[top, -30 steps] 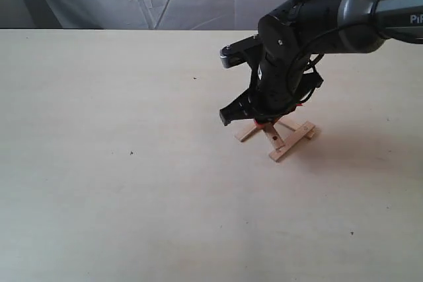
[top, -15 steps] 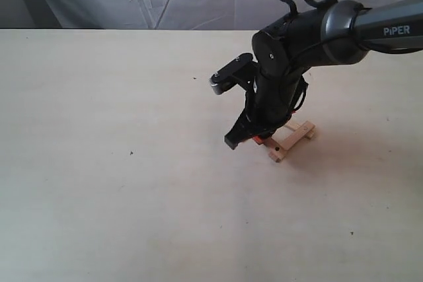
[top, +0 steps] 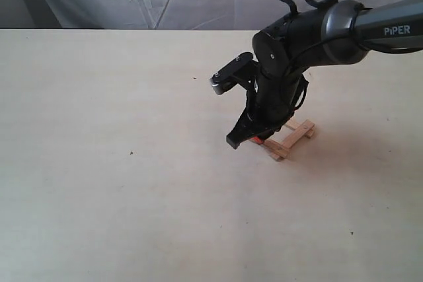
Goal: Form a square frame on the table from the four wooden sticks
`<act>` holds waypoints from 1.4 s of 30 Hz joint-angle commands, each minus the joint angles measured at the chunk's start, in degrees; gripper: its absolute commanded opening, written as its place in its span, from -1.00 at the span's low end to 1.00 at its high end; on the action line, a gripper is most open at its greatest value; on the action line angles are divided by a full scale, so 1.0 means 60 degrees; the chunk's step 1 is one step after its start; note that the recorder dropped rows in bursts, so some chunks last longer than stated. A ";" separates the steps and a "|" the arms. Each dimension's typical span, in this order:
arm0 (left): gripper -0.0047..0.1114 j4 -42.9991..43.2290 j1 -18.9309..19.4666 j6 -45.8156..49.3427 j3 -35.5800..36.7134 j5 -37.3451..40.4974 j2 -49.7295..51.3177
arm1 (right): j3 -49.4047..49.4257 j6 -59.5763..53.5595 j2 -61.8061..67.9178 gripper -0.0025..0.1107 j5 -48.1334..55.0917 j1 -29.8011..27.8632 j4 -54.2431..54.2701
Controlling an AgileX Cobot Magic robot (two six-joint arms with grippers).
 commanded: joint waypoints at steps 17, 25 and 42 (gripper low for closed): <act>-0.92 0.0040 0.0048 0.0037 0.0056 -0.0075 -0.0047 | 0.0148 0.1633 -0.1670 -0.97 0.0806 -0.0776 0.1049; -0.92 0.0040 0.0048 0.0037 0.0056 -0.0075 -0.0047 | 0.1682 0.2246 -0.3412 -0.97 0.0126 -0.1408 0.1326; -0.92 0.0040 0.0048 0.0037 0.0056 -0.0075 -0.0047 | 0.5357 0.2883 -0.9559 -0.97 -0.1877 -0.3037 0.0817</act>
